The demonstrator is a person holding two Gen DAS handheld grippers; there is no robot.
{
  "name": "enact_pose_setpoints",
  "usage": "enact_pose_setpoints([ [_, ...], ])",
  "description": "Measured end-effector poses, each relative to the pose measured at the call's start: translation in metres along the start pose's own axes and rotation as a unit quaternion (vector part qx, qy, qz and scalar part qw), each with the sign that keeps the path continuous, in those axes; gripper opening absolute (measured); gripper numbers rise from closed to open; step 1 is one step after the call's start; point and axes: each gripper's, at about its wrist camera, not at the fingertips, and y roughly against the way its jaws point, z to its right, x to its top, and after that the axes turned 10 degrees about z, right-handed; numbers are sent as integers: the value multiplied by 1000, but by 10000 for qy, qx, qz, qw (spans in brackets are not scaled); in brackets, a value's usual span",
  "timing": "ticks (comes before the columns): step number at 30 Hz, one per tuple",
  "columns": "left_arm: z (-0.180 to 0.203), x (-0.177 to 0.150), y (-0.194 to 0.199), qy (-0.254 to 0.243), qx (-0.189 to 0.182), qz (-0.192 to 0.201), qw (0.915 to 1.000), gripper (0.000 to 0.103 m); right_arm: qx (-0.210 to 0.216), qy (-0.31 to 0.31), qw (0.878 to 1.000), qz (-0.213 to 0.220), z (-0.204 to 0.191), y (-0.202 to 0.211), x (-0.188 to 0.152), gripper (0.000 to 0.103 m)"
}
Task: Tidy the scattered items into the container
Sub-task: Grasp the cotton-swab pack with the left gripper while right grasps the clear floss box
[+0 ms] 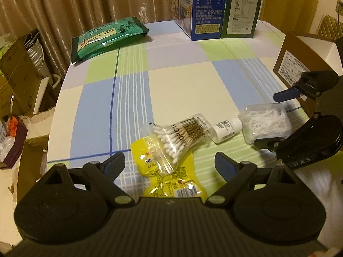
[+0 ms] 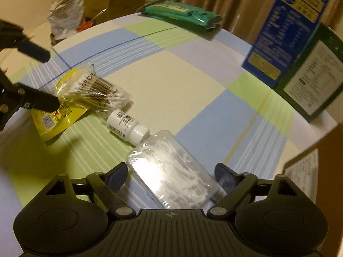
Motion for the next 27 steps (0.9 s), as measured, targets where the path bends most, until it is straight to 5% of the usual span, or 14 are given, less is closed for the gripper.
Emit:
enact_pose_setpoints([
  [4,-5,2,-9,-145,-54,-20,9999,88,48,-51,9999,-75,-1,1,1,71],
  [10,2,8,-20,-748,-251,36,9969,88,-193,-984,9943,-349,10,12,-6,62],
  [21,21,15,-63,-2087,-854,-193,9741,77,-617,-2474,9659,-456,27,30,-24,56],
  [25,24,13,-76,-2301,-984,-363,9675,59,-636,-2764,9585,-289,32,34,-27,56],
  [27,23,14,-76,-2268,-1126,-355,9668,41,-631,-2749,9591,-247,31,35,-28,56],
])
